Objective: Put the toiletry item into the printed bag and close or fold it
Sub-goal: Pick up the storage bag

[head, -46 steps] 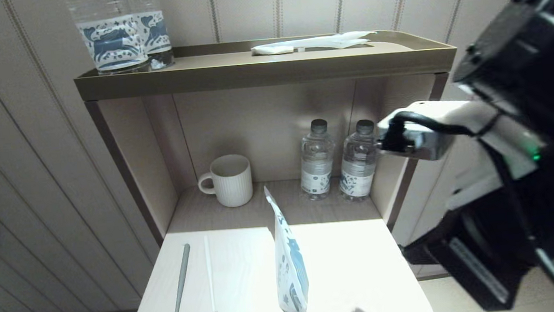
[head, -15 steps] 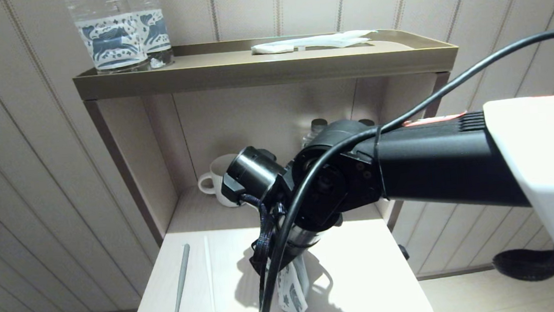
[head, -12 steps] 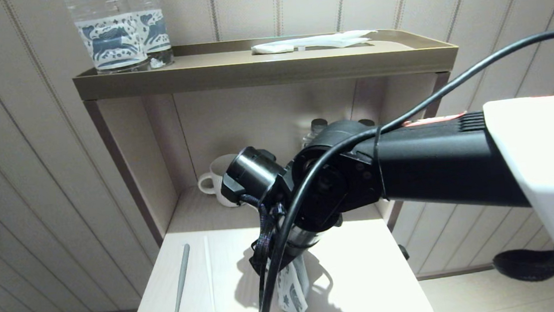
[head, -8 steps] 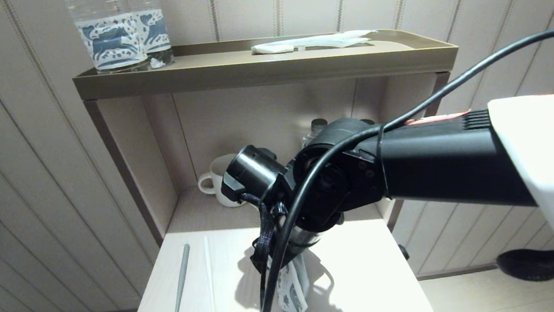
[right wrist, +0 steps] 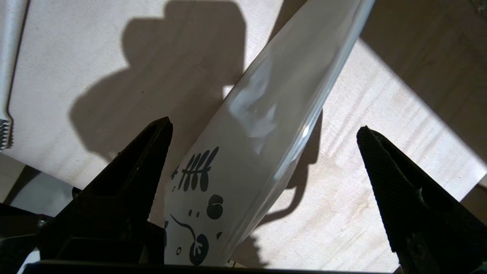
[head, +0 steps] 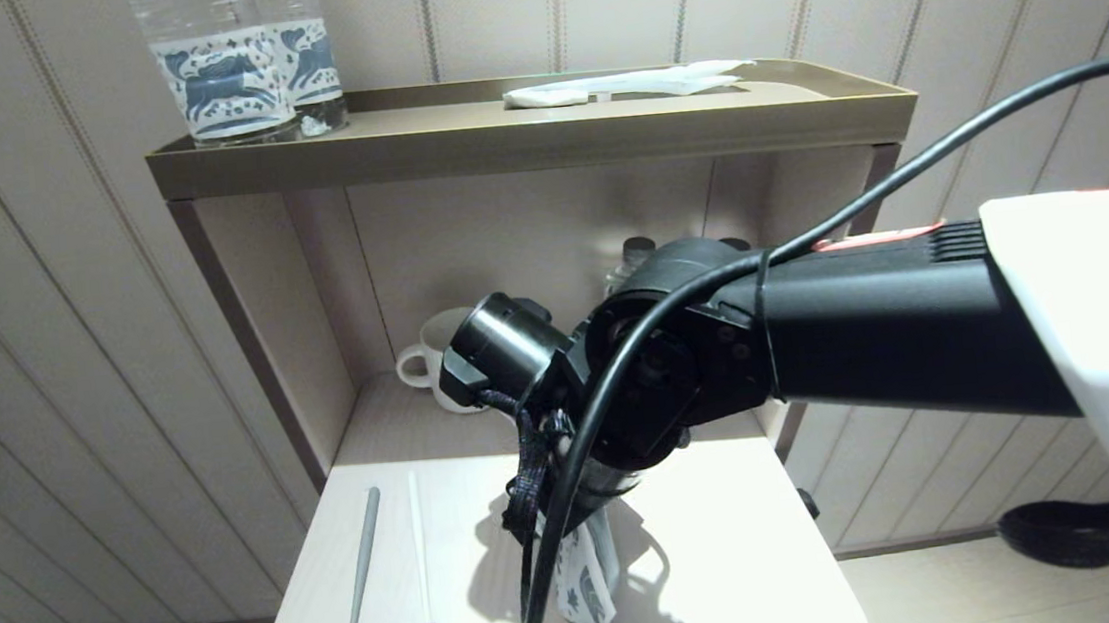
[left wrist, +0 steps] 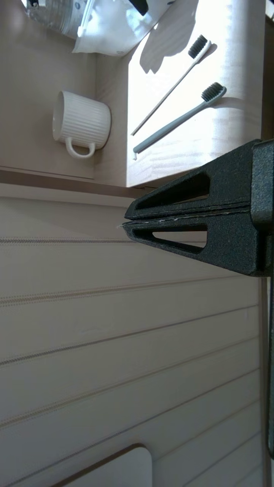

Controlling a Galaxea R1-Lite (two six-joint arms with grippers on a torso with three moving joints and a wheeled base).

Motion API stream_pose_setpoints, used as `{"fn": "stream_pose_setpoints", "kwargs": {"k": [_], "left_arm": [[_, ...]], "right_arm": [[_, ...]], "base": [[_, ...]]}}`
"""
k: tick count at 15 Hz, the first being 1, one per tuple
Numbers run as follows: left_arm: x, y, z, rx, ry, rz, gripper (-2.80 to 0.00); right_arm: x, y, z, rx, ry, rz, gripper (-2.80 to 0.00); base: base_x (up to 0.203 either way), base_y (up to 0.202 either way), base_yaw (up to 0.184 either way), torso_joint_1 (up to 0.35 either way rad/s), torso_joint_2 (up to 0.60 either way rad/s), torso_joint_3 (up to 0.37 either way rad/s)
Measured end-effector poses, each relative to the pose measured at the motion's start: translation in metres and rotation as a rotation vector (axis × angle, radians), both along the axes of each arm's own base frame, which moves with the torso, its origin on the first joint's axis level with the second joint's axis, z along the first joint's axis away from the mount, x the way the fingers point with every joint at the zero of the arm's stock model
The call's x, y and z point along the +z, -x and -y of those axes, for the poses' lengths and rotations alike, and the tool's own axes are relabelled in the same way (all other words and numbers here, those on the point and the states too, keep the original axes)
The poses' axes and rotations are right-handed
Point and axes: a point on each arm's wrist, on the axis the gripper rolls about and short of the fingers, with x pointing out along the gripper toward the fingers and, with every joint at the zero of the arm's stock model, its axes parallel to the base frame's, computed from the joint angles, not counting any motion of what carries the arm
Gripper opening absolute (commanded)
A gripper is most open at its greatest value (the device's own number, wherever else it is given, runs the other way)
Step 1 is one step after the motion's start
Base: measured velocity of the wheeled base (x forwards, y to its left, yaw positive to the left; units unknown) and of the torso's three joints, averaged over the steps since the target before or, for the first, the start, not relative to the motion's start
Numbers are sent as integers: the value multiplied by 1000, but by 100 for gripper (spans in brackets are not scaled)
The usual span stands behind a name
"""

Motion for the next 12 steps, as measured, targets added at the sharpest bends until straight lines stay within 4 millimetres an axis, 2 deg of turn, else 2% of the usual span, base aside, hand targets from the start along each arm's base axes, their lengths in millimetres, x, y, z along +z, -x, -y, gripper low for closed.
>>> {"fn": "stream_pose_setpoints", "kwargs": {"k": [12], "left_arm": [[0,0,0,-1,0,0,-280]], "right_arm": [[3,5,-1,16,14,8,0]], "base": [[0,0,0,0,0,0]]}}
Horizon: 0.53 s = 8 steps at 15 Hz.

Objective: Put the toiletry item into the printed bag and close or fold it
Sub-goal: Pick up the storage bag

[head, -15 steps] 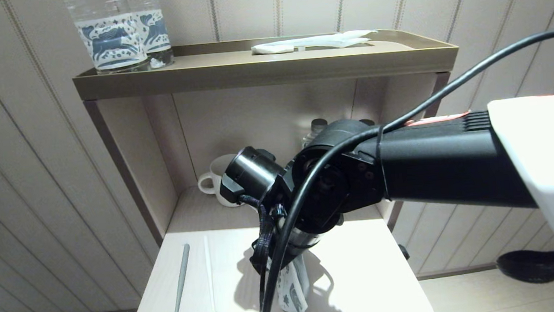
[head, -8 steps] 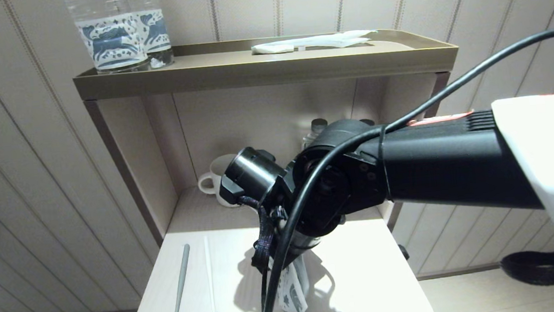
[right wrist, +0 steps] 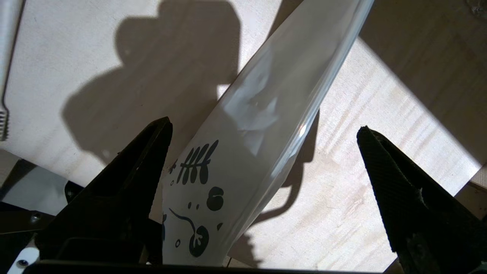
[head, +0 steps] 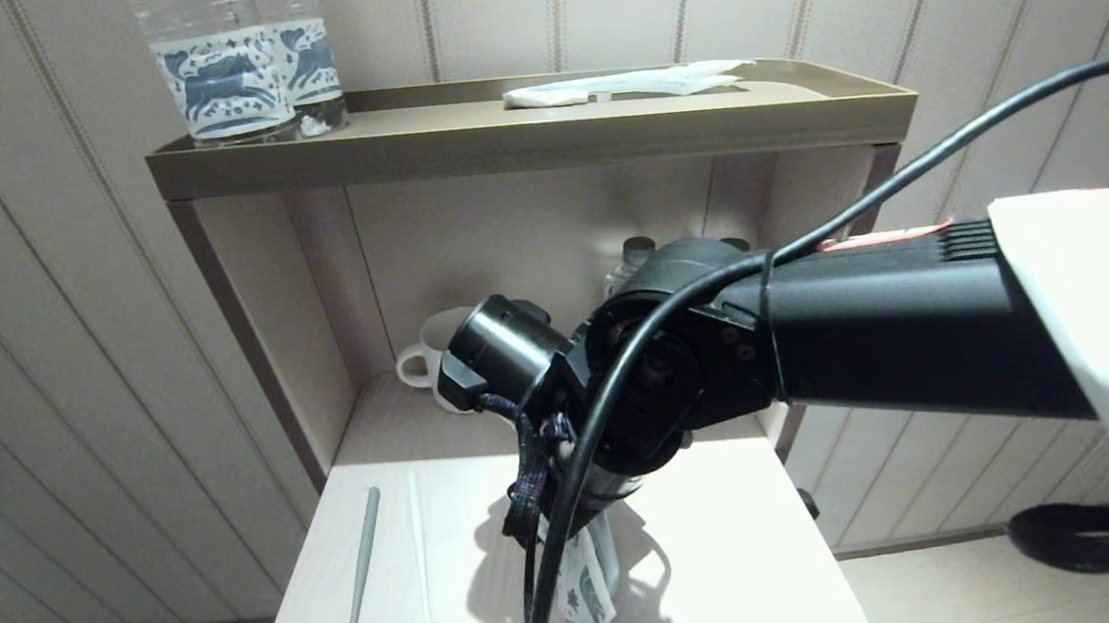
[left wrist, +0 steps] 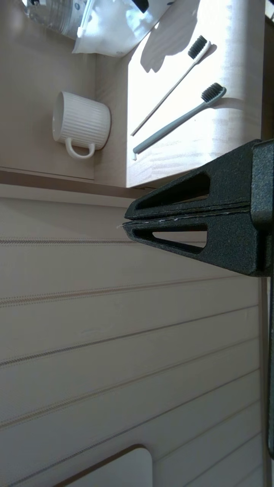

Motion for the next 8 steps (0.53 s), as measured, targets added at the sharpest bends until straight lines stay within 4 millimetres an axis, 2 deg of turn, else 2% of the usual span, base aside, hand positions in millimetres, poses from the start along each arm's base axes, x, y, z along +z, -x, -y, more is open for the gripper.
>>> {"fn": "stream_pose_setpoints", "kwargs": {"k": [4,8], "left_arm": [[0,0,0,0,0,0,-280],[0,0,0,0,0,0,-280]], "right_arm": [[8,6,-1,6,-16,21,0],[6,6,-2,3,-15,16,0]], "base": [[0,0,0,0,0,0],[0,0,0,0,0,0]]}}
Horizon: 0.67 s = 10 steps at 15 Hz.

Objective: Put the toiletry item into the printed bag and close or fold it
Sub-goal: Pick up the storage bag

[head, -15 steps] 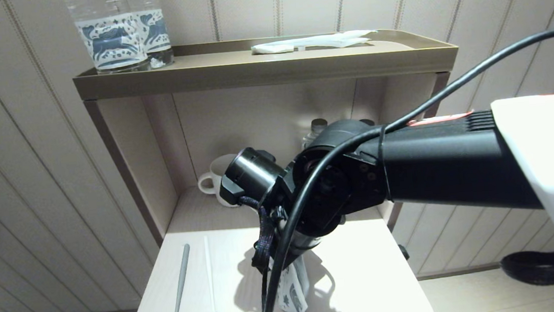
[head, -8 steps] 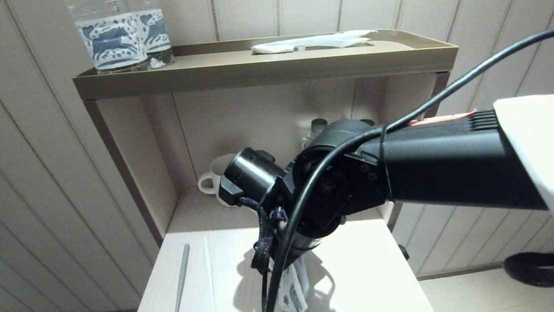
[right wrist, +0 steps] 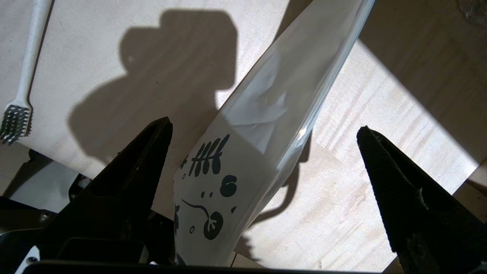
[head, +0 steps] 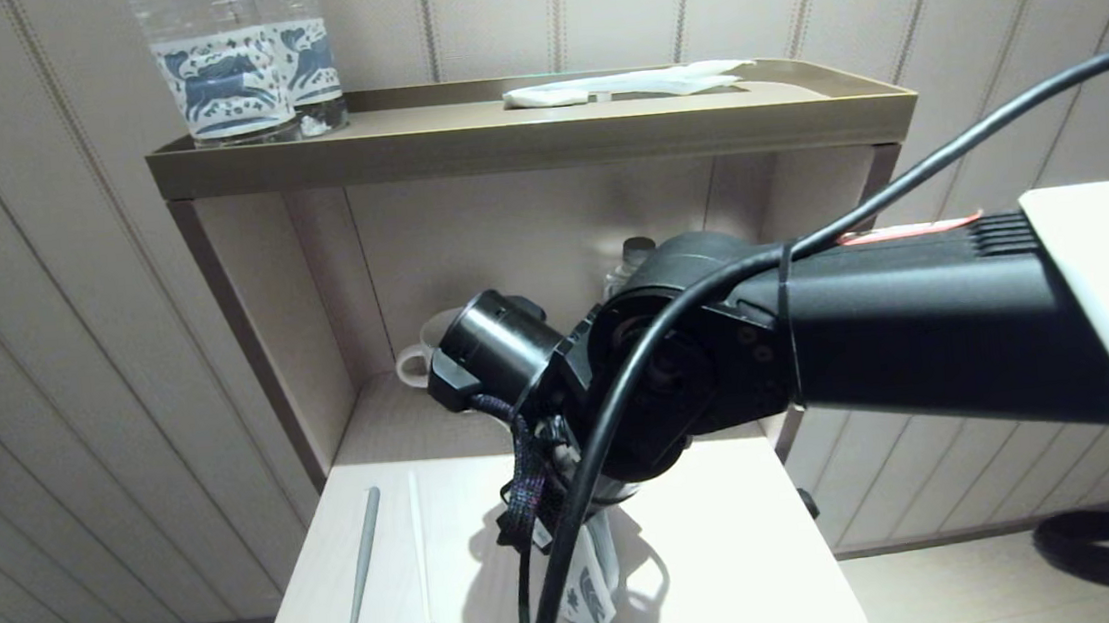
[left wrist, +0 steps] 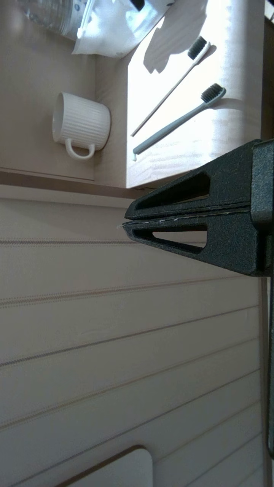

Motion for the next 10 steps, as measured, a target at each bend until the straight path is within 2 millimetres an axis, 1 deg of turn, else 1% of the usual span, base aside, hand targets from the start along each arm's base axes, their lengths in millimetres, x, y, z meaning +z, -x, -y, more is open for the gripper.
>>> {"fn": "stream_pose_setpoints", "kwargs": {"k": [6,7,10], "left_arm": [[0,0,0,0,0,0,-280],[0,0,0,1,0,0,-280],[0,0,0,0,0,0,-280]], "right_arm": [[4,3,1,4,0,10,0],[4,3,1,6,1,9,-280],[2,4,0,5,7,7,-280]], "base": [[0,0,0,0,0,0],[0,0,0,0,0,0],[0,0,0,0,0,0]]}}
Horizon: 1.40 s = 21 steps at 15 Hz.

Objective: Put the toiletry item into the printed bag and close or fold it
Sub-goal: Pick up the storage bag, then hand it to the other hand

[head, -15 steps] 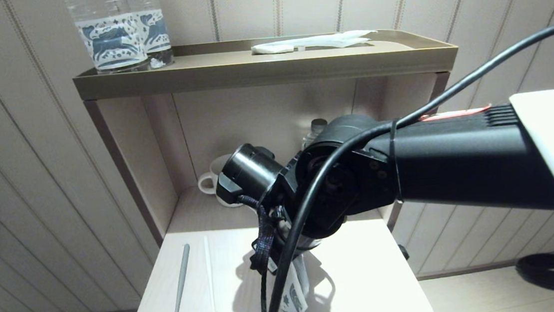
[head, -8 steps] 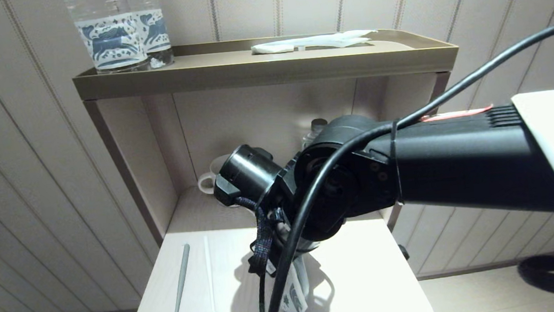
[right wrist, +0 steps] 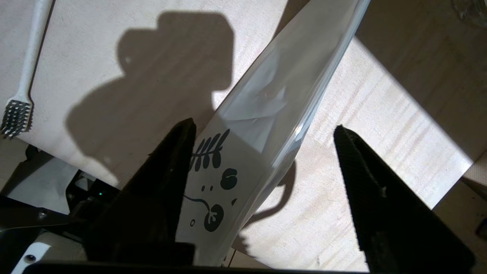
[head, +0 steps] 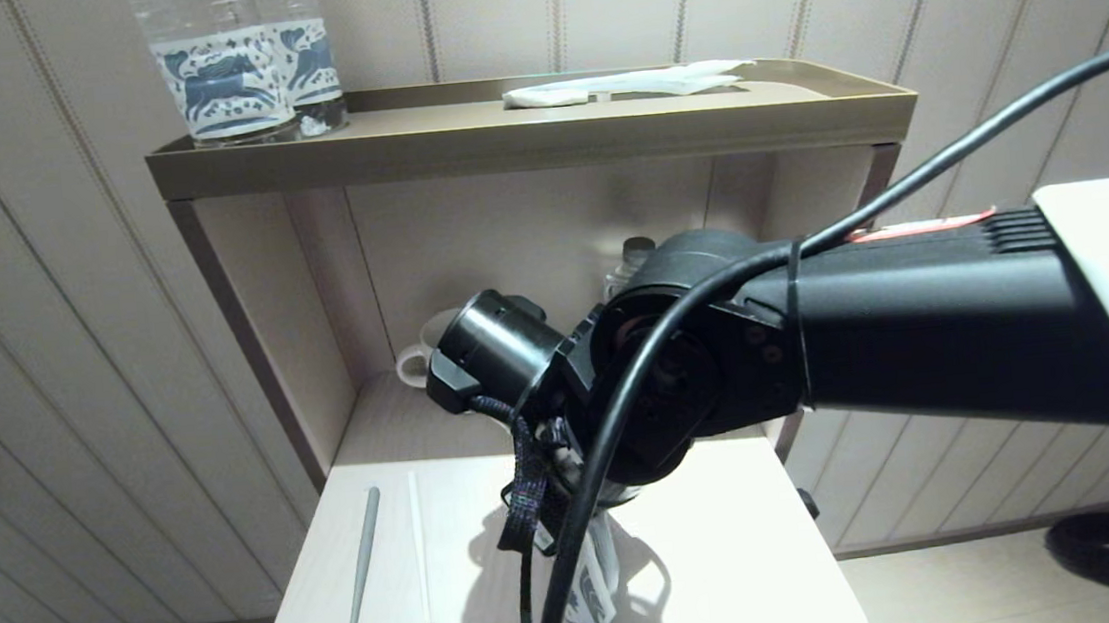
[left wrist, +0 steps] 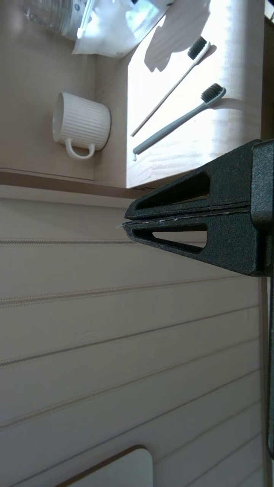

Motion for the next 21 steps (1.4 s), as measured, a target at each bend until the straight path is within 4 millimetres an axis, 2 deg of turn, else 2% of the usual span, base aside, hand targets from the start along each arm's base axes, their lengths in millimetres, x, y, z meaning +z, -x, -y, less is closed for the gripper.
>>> {"fn": "stream_pose_setpoints", "kwargs": {"k": [9,11,13,17,21], "left_arm": [[0,0,0,0,0,0,-280],[0,0,0,0,0,0,-280],[0,0,0,0,0,0,-280],[0,0,0,1,0,0,-280],[0,0,0,6,-5,-4,-280]], "right_arm": [[-2,1,0,6,10,-5,-280],[1,2,1,3,2,0,-280],[14,5,9,1,-19,18,-280],[67,32,51,33,-86,95,-280],[96,61,109,51,-117,126,-280]], "base": [[0,0,0,0,0,0],[0,0,0,0,0,0],[0,0,0,0,0,0],[0,0,0,0,0,0],[0,0,0,0,0,0]]}}
